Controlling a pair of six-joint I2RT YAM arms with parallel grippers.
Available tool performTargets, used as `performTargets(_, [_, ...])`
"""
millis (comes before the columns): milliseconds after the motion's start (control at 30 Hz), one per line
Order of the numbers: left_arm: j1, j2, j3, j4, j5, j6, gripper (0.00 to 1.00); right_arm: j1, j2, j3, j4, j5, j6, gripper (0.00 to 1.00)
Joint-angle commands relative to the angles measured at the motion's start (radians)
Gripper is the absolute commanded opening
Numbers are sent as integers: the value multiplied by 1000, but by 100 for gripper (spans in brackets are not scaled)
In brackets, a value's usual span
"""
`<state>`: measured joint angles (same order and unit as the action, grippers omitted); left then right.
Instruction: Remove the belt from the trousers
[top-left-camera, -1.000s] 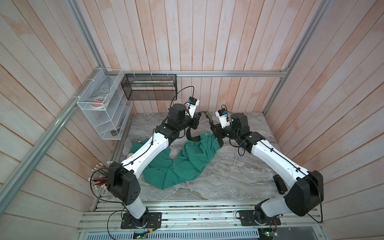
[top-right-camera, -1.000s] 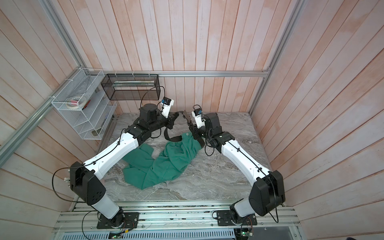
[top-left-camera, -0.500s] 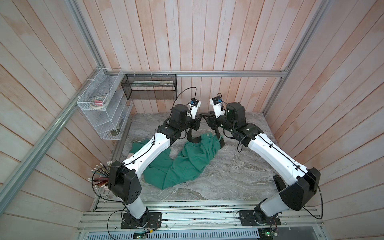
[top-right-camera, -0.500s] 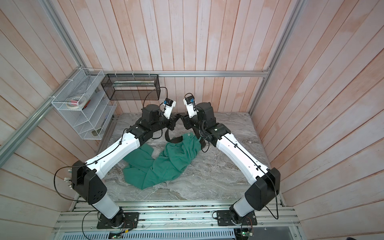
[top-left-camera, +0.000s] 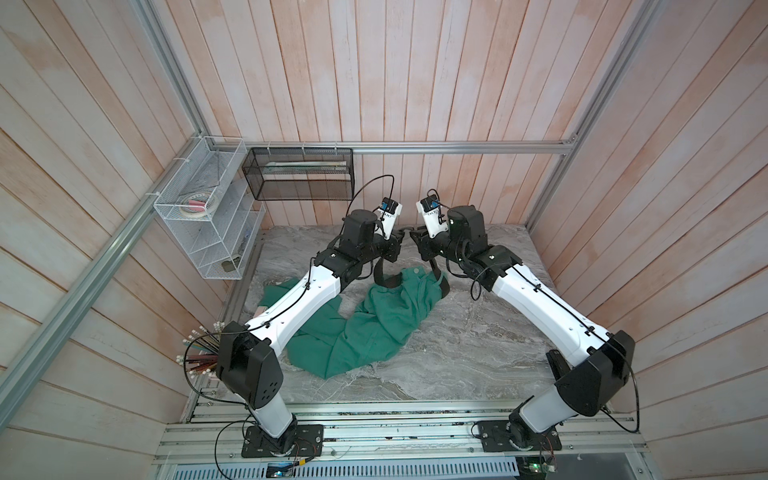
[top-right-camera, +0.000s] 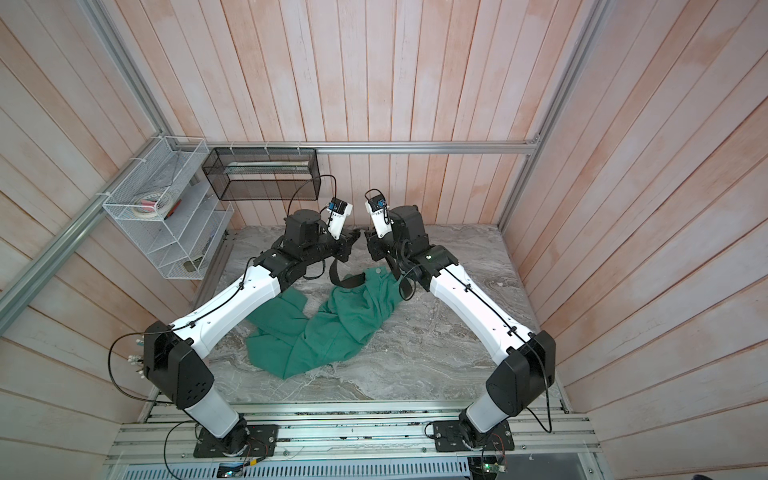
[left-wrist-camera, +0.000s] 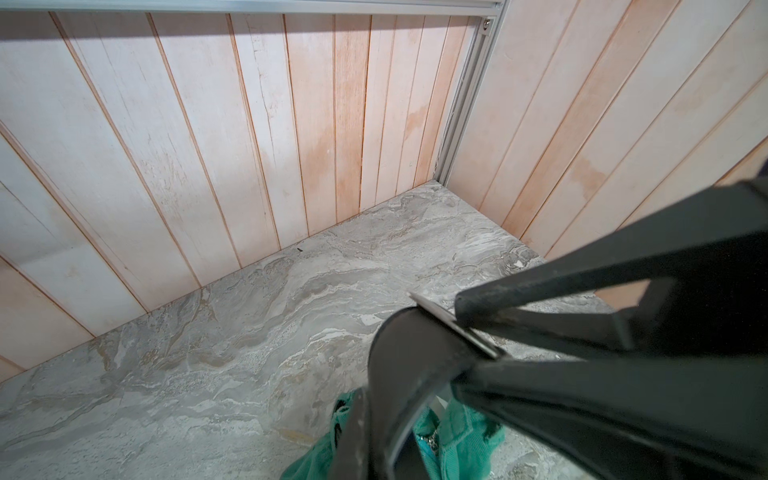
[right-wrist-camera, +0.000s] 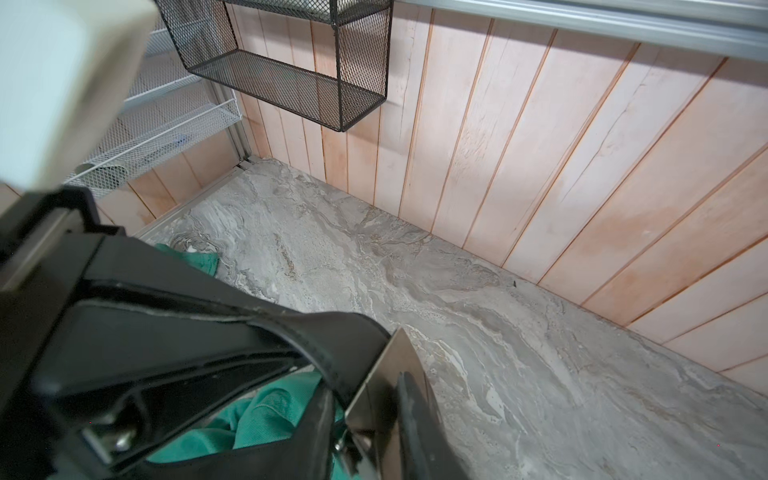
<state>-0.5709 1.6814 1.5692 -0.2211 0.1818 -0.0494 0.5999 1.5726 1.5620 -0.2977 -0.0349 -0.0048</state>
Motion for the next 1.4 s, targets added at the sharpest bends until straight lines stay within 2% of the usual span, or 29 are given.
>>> performTargets(0, [-11,-5,39,49,18,-21,0,4,2,-30,-9,-16,13,25])
performTargets(200, [-11,-9,46,41,14,-21,0,-3,-15,-81,7,-37,30,11])
performTargets(300, [-11,-9,49,38,11,-21,0,-16,-30,-121,25,-75,55,8])
performTargets(467, [-5,-18,56,40,22,-21,0,-38,-65,-214,78,-125,81,8])
performTargets(633, [26,-42,39,91,75,-103,0,-62,-82,-302,119,-148,100,15])
performTargets(833, [42,-63,33,96,79,-102,0,-91,-76,-367,143,-160,121,21])
performTargets(1167, [49,-89,-5,105,79,-112,0,-128,-49,-407,145,-157,154,20])
performTargets(1367, [52,-86,-1,100,94,-112,0,-138,-47,-422,157,-163,172,15])
